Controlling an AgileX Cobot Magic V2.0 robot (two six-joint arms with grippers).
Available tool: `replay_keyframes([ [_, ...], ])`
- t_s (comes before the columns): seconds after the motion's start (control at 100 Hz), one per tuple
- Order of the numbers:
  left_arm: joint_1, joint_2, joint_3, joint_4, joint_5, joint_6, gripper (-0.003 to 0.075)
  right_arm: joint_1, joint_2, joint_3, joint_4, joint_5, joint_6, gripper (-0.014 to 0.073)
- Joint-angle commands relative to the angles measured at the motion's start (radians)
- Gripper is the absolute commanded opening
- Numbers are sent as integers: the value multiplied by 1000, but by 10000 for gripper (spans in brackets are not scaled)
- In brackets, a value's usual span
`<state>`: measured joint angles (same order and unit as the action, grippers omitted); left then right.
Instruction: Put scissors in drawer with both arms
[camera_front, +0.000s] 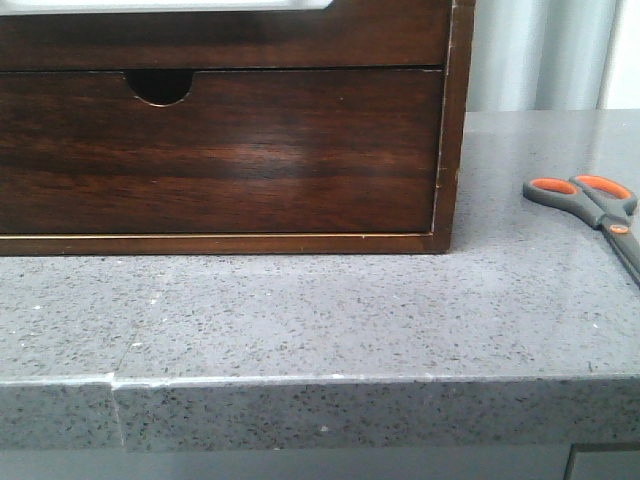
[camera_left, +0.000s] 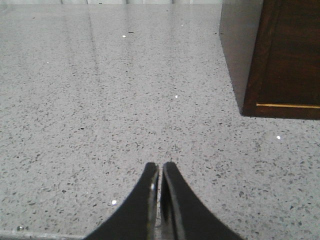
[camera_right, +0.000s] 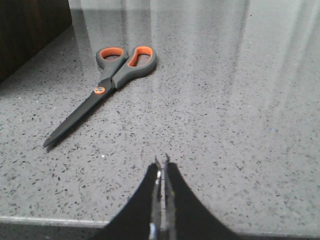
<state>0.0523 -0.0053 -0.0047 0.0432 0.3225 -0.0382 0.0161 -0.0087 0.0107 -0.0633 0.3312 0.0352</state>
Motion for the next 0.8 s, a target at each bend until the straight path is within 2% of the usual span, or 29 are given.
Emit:
replay_keyframes([
  [0.0,2,-33,20,-5,-53,-12,-20,-7,-28,33,-19,-26,-8,-46],
  [0.61,2,-33,20,-5,-53,-12,-20,-7,-28,33,-17,-26,-8,-46],
  [0.79,2,-33,20,-5,-53,-12,-20,-7,-28,33,-198,-55,-8,-46],
])
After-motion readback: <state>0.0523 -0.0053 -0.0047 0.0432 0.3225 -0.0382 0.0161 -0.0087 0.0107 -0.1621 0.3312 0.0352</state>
